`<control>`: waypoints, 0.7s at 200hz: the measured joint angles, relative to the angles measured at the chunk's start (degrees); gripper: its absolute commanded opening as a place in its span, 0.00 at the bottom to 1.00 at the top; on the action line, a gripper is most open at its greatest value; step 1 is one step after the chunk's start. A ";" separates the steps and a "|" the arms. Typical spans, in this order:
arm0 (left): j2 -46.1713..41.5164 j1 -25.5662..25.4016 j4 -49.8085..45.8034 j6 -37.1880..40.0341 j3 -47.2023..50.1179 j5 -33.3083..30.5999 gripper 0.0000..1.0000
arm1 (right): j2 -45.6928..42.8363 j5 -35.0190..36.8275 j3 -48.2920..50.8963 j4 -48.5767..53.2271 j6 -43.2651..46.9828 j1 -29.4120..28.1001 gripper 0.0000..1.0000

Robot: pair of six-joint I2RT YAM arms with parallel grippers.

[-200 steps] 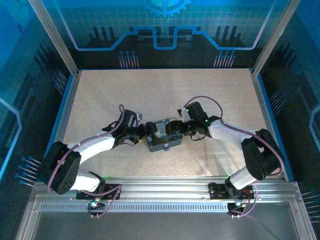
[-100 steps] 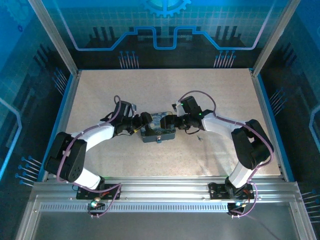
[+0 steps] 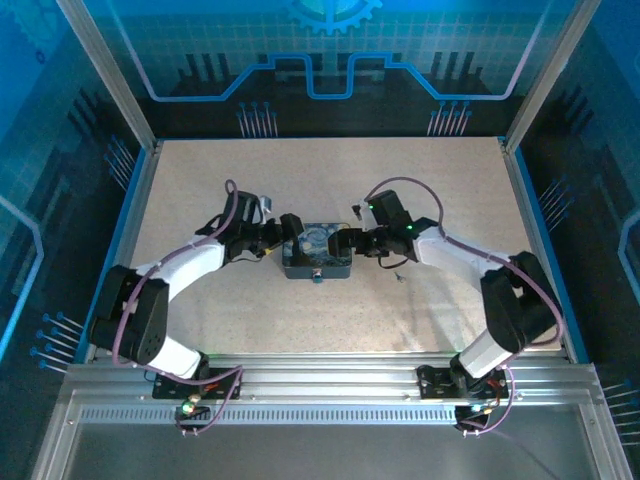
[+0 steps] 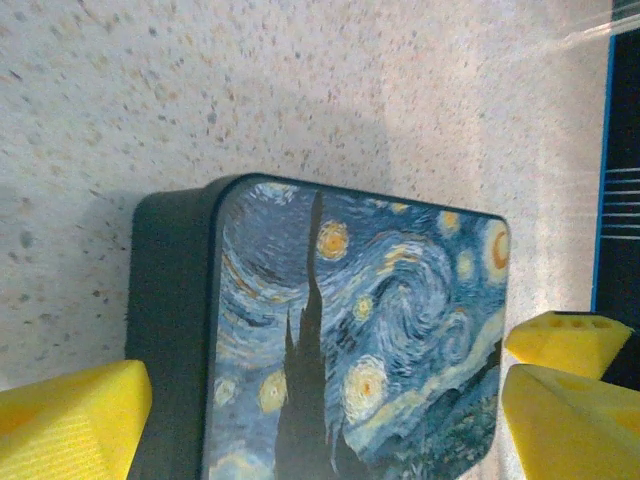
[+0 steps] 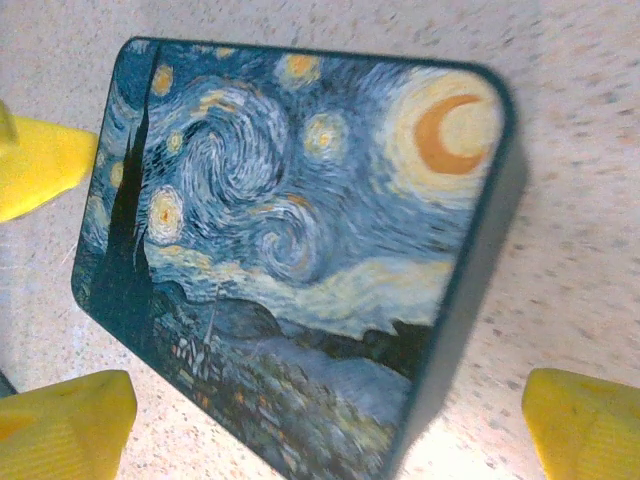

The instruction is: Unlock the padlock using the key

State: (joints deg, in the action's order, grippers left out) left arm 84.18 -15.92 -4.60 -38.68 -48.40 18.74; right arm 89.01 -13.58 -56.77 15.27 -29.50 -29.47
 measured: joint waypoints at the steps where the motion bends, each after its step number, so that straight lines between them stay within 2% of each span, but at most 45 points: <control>1: -0.11 0.04 -0.07 0.07 0.00 0.00 0.92 | -0.15 0.04 0.04 0.09 0.00 0.02 1.00; 13: -2.80 0.55 -0.81 0.35 0.02 -0.02 0.92 | -3.04 1.20 1.05 1.55 0.66 0.98 0.99; 26: -5.92 0.79 -1.25 0.96 0.17 -0.02 0.92 | -5.97 2.21 2.49 3.02 1.55 2.27 0.92; 68: -14.93 0.76 -1.09 0.94 4.81 0.59 0.91 | -13.31 4.57 9.11 10.19 4.22 9.05 0.82; 110: -19.52 0.13 0.31 -1.90 11.26 1.75 0.91 | -14.05 4.70 12.46 16.37 6.56 15.67 0.69; 140: -20.13 -1.55 0.76 -2.99 12.59 1.97 0.91 | -12.68 4.61 12.59 18.05 7.85 17.14 0.61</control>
State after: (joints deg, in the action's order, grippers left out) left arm 64.05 -17.47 -3.84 -41.67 -35.81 20.71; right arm 76.34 -8.97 -44.18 33.32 -21.65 -12.34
